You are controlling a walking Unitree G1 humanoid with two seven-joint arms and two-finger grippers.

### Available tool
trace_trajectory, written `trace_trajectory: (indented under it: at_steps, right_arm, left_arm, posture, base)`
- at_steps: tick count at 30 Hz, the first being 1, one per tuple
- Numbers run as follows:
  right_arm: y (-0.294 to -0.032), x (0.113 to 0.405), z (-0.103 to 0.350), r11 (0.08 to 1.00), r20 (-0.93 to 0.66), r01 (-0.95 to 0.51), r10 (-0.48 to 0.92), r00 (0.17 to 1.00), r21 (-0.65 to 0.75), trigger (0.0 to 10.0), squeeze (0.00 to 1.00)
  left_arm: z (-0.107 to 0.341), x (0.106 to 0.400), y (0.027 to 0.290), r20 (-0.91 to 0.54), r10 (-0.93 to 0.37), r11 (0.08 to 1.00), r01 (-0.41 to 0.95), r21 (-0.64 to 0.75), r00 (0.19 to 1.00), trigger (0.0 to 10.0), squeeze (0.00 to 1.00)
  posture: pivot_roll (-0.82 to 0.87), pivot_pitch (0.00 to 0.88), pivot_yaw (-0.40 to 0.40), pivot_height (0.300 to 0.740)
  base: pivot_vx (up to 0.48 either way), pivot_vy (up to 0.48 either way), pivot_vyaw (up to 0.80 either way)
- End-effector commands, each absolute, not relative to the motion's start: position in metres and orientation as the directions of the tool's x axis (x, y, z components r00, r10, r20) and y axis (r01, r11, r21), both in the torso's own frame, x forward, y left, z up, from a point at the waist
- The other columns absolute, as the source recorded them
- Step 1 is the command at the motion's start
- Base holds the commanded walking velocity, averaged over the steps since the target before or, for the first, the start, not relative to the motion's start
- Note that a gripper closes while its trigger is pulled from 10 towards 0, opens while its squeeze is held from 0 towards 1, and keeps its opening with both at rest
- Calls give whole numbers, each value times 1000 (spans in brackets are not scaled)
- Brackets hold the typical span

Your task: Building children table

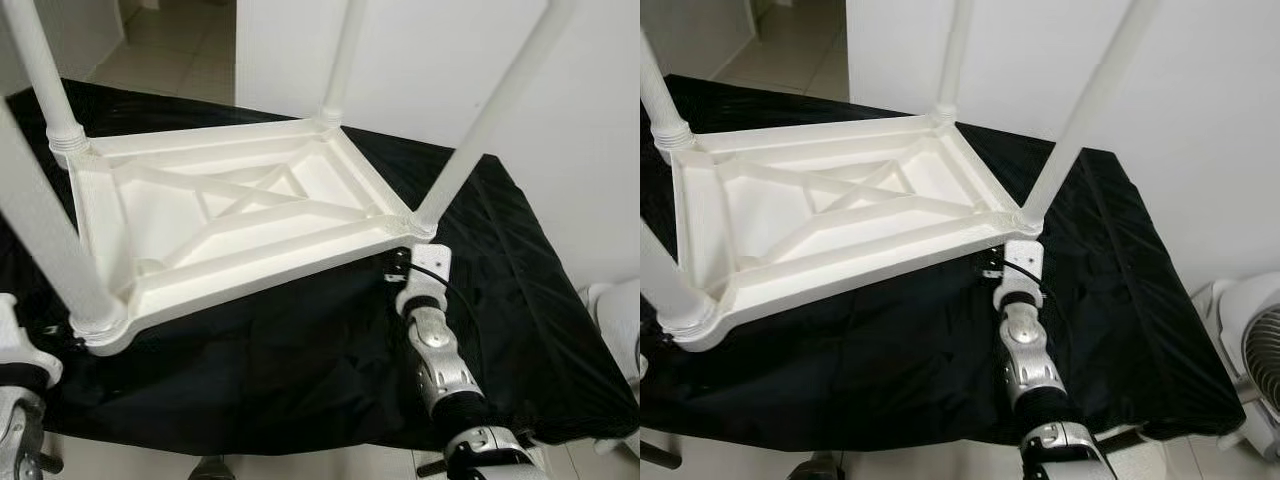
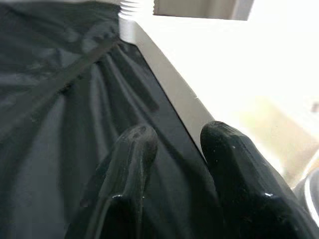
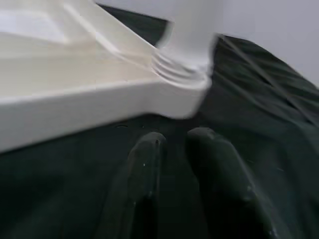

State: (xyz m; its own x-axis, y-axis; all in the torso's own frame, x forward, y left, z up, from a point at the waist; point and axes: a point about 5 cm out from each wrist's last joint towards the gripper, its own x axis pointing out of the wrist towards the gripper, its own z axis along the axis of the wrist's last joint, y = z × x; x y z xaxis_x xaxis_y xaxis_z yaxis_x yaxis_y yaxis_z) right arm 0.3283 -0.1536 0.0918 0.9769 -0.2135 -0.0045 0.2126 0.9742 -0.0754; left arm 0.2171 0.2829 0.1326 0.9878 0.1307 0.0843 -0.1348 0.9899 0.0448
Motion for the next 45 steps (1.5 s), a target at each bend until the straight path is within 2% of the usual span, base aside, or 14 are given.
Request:
trace_trajectory:
  at_steps: [1,2,4,5,8,11,13,24,31,34,36,37,39,45]
  right_arm:
    - [-165,326,85,953,-43,286,-291,956,-97,10000,0]
    - [-165,326,85,953,-43,286,-291,956,-97,10000,0]
    - [-172,325,83,935,-65,343,-349,935,-89,10000,0]
    - [-172,325,83,935,-65,343,-349,935,-89,10000,0]
    - [-169,330,80,942,-103,332,-337,936,-55,10000,0]
    - [-168,332,81,944,-111,328,-331,937,-47,10000,0]
    - [-164,340,86,951,-106,304,-308,946,-49,10000,0]
    - [-166,353,97,947,-107,314,-319,942,-60,10000,0]
    - [-168,354,97,939,-113,338,-344,932,-66,10000,0]
    - [-167,354,96,938,-107,339,-345,933,-71,10000,0]
    - [-166,352,93,940,-105,331,-338,935,-76,10000,0]
    - [-166,352,93,940,-105,331,-338,935,-76,10000,0]
    - [-166,350,90,941,-111,329,-336,935,-79,10000,0]
    - [-165,349,87,941,-116,328,-336,935,-85,10000,0]
  left_arm:
    - [120,224,257,24,28,999,-28,30,999,10000,0]
    - [120,224,257,24,28,999,-28,30,999,10000,0]
    - [111,227,234,-7,-56,998,56,39,998,10000,0]
    - [111,227,234,-7,-56,998,56,39,998,10000,0]
    - [105,232,208,-24,-153,987,154,37,988,10000,0]
    - [104,233,202,-22,-170,985,170,32,985,10000,0]
    - [103,239,187,-21,-208,977,209,37,978,10000,0]
    - [107,236,162,-4,-333,941,333,55,943,10000,0]
    - [106,234,162,-15,-329,940,329,89,944,10000,0]
    - [105,237,177,-17,-241,959,241,148,970,10000,0]
    - [111,239,193,16,-135,974,129,188,991,10000,0]
    - [111,239,193,16,-135,974,129,188,991,10000,0]
    - [120,241,206,62,-48,982,36,184,997,10000,0]
    - [141,239,219,131,-2,976,-26,216,991,10000,0]
  posture:
    - [297,68,-135,740]
    - [297,68,-135,740]
    - [301,66,-139,740]
    - [301,66,-139,740]
    - [298,55,-138,740]
    - [298,55,-138,740]
    - [294,46,-138,740]
    - [290,54,-135,740]
    - [290,55,-135,740]
    - [288,60,-132,740]
    - [284,62,-130,740]
    - [284,62,-130,740]
    - [284,65,-129,740]
    - [276,63,-127,740]
  base:
    - [0,0,0]
    - [0,0,0]
    - [0,0,0]
    - [0,0,0]
    - [0,0,0]
    - [0,0,0]
    - [0,0,0]
    - [0,0,0]
    - [0,0,0]
    - [0,0,0]
    - [0,0,0]
    - [0,0,0]
    - [0,0,0]
    - [0,0,0]
